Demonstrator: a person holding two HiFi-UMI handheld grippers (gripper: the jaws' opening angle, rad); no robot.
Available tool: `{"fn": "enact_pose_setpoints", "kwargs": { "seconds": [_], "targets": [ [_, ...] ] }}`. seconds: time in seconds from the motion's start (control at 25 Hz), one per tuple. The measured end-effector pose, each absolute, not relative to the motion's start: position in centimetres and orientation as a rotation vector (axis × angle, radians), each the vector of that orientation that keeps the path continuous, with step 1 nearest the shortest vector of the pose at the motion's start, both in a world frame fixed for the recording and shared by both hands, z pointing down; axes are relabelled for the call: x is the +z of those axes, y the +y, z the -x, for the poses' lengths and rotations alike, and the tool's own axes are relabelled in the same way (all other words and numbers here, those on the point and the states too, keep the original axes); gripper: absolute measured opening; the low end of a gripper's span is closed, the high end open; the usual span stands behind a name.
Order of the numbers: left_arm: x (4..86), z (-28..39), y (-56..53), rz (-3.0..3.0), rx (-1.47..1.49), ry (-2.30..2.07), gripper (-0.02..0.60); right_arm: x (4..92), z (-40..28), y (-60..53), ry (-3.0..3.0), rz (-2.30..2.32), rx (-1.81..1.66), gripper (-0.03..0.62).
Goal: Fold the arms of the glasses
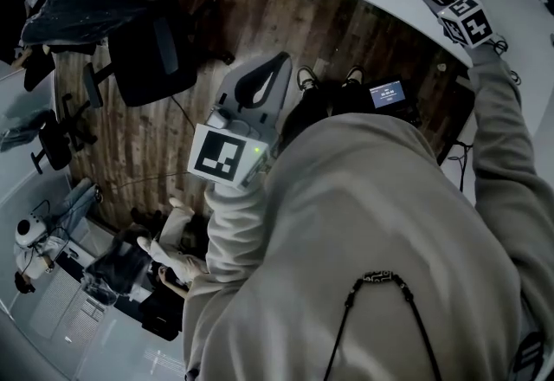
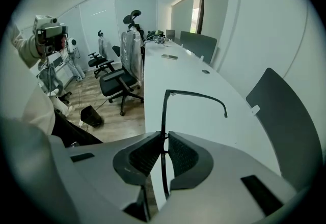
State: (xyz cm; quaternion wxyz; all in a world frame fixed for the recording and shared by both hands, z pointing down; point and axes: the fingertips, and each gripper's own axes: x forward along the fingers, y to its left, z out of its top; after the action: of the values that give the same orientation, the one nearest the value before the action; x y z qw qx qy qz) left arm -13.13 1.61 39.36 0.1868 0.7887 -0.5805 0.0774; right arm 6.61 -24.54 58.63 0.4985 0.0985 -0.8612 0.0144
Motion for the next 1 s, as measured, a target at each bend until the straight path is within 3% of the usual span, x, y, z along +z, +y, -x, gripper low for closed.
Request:
{"fn": "enact_pose_setpoints", "kwargs": {
  "seconds": [1.0],
  "targets": [
    [31.4,12.8,-1.1,-2.597,0.123,-1.494,0.005,37.7,-3.4,-9.3,-2.452,-0.215,0.002,0.06]
  ]
}}
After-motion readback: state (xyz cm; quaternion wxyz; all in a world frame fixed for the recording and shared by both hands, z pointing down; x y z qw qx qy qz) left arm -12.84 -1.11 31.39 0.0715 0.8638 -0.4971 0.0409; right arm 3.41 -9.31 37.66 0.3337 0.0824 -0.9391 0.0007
